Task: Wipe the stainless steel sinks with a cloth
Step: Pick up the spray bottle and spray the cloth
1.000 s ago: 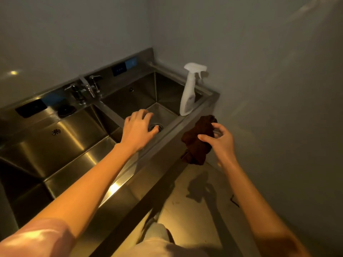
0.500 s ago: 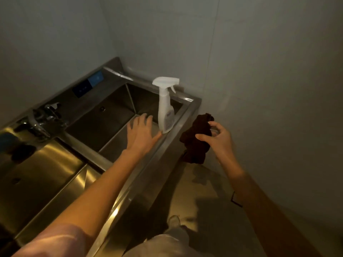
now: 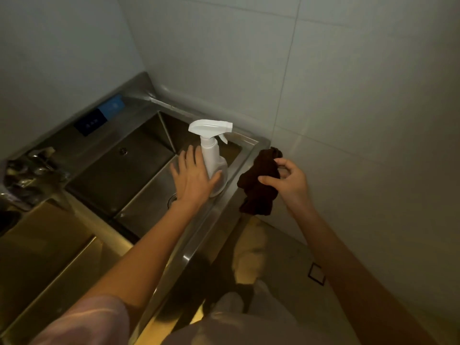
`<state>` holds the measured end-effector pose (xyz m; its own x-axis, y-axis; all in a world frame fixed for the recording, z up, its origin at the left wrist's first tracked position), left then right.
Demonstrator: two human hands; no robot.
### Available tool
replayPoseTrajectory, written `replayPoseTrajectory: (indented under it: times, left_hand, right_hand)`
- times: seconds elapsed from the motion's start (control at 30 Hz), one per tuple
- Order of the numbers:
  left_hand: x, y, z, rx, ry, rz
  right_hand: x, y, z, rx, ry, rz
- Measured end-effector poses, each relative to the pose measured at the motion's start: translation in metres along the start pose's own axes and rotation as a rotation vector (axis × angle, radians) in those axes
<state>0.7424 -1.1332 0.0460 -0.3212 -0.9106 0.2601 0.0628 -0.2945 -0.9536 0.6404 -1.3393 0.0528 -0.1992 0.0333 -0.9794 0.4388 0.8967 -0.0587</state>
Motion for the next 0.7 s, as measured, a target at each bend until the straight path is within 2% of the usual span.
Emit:
replayPoseTrajectory:
  times: [0.37, 0.7]
  left_hand:
    - [0.032, 0.026, -0.002, 0.128, -0.268, -0.34]
    - [0.037, 0.015, -0.014, 0.219, -0.326, -0.314]
  right_hand:
    - [-0.005, -0.016, 0.036, -0.195, 0.007, -0.108]
    - [-0.018, -0.007, 0.054, -0.343, -0.023, -0.136]
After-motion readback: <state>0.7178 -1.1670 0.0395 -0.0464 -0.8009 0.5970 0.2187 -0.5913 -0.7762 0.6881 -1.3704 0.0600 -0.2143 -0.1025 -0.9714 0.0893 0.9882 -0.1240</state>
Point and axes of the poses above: each hand's wrist, its own z-axis towards the middle knuckle, its own y-axis out of the palm, x = y × z, the point moved 3 cm from there along z, towards the middle knuckle, and after that the axes turned 3 degrees about -x, right-handed, at the moved point
